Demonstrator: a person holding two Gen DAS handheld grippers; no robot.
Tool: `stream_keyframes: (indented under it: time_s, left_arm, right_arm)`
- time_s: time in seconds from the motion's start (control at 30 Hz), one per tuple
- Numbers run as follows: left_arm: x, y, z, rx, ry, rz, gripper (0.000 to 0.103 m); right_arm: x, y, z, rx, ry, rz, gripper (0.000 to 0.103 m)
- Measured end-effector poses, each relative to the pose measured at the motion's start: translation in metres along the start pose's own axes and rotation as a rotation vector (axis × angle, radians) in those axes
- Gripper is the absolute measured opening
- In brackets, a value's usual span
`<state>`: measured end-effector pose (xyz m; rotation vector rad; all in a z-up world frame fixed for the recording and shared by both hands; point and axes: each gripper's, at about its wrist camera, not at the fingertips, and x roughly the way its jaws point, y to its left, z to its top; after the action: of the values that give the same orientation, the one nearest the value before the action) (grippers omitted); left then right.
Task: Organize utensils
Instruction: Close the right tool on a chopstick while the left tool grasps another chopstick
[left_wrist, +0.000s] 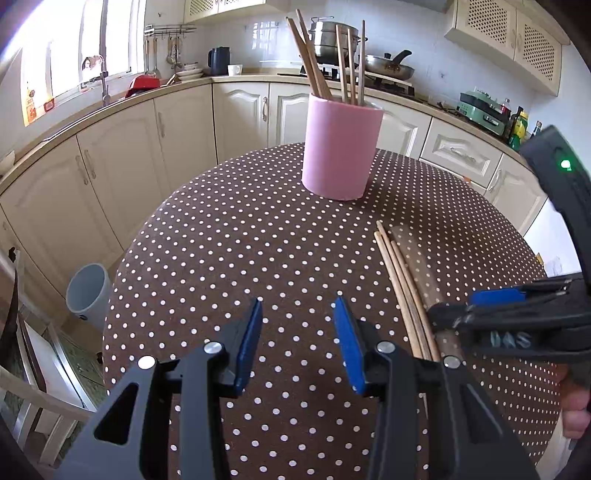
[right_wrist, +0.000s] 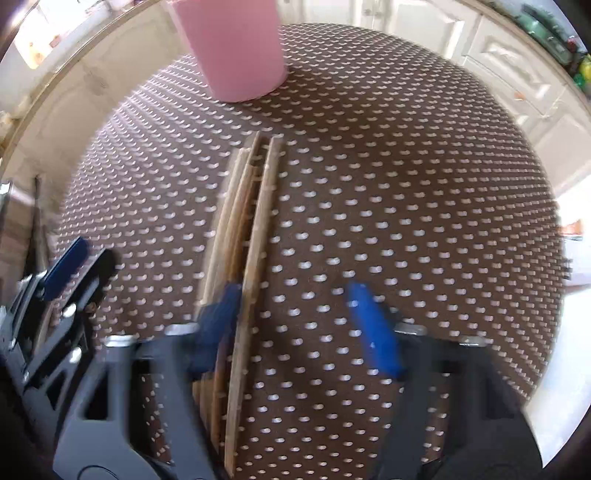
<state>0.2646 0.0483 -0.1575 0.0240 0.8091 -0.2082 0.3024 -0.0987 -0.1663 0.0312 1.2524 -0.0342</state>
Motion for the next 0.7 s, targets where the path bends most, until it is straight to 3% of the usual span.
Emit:
stream_keyframes:
  time_s: [0.1,0.17,0.3,0.37,0.5,0.7]
  left_arm:
    - [0.001,-0.001,0.000,-0.008,0.007,-0.011,0.041]
    - [0.002,-0.004,0.002,-0.022,0.019,-0.041,0.041]
    - [0.009,-0.014,0.007,-0.034,0.094,-0.193,0.041]
    - [0.014,-0.022,0.009,-0.011,0.127,-0.218,0.041]
    - [0.027,-0.032,0.014,-0.006,0.207,-0.228,0.041]
    - [0.045,-0.045,0.025,0.012,0.292,-0.201,0.041]
  right_arm:
    - [0.000,0.010,0.007,-0.037,0.015,0.003,0.024]
    - [0.000,0.008,0.009,-0.038,0.020,0.017,0.010]
    - [0.001,-0.011,0.014,0.012,0.036,0.145,0.007]
    - [0.002,-0.021,0.016,0.044,0.046,0.215,0.006]
    - [0.005,-0.028,0.019,0.054,0.050,0.297,0.007]
    - [0.000,-0.047,0.018,0.037,0.052,0.328,0.007]
